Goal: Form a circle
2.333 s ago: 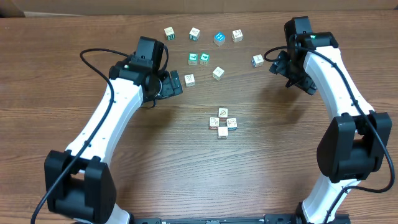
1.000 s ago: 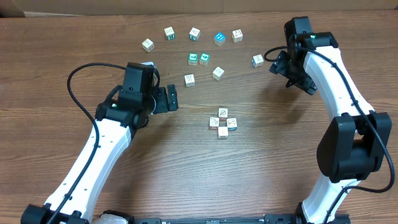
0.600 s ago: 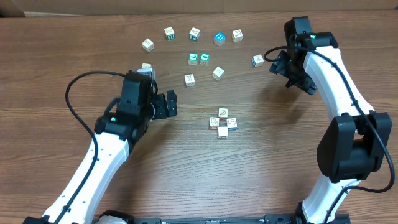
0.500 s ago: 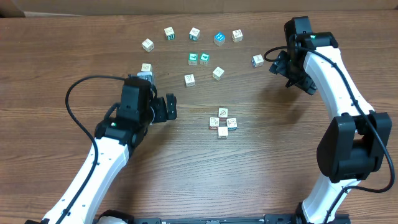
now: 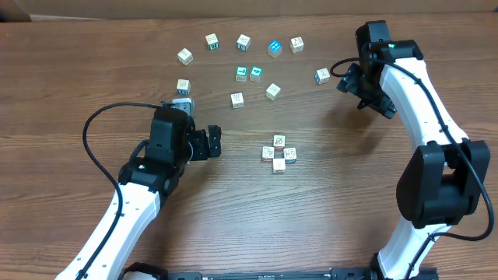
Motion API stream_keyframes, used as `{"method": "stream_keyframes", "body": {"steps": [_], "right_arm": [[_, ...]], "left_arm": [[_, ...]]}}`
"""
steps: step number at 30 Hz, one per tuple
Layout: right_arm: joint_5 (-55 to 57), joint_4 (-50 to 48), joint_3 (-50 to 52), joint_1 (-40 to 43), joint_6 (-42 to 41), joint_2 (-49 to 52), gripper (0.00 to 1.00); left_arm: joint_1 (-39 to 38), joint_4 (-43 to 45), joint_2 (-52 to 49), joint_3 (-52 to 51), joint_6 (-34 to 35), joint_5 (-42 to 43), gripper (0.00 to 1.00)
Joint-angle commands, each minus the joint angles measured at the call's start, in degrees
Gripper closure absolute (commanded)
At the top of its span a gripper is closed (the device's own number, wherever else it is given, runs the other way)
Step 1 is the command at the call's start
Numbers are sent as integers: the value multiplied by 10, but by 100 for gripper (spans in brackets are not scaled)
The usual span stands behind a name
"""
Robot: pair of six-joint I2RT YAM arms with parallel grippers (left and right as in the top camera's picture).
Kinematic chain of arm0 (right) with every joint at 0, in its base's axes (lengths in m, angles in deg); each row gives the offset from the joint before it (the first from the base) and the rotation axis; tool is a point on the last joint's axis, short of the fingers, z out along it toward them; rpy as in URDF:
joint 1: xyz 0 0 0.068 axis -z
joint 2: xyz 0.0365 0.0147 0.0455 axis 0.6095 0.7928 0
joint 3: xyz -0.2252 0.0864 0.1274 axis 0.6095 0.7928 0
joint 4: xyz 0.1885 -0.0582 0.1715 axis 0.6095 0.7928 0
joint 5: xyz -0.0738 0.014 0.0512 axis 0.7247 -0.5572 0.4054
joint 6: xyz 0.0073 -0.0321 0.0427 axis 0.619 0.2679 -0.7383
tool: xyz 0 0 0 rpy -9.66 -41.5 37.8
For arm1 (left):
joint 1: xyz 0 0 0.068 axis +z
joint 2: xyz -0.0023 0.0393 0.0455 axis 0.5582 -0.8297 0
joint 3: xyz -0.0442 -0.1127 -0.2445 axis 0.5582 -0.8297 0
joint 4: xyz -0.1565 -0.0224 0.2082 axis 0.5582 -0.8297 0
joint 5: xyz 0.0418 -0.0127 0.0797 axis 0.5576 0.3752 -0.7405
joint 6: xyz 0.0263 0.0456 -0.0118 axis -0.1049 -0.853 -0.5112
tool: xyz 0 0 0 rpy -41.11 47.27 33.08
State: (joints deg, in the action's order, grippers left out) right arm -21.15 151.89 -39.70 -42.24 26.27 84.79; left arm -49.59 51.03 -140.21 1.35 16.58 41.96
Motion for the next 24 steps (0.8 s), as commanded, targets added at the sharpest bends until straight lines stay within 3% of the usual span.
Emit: {"method": "stream_keyframes", "body": {"steps": [1,24], "right_arm": [[4,-2,-10,-1,-2,-17,0],[4,-2,-10,-1,-2,-17,0]], "left_arm": [[0,18,14,-6,-73,50,1],[0,46,14,-10,-86,61,1]]}}
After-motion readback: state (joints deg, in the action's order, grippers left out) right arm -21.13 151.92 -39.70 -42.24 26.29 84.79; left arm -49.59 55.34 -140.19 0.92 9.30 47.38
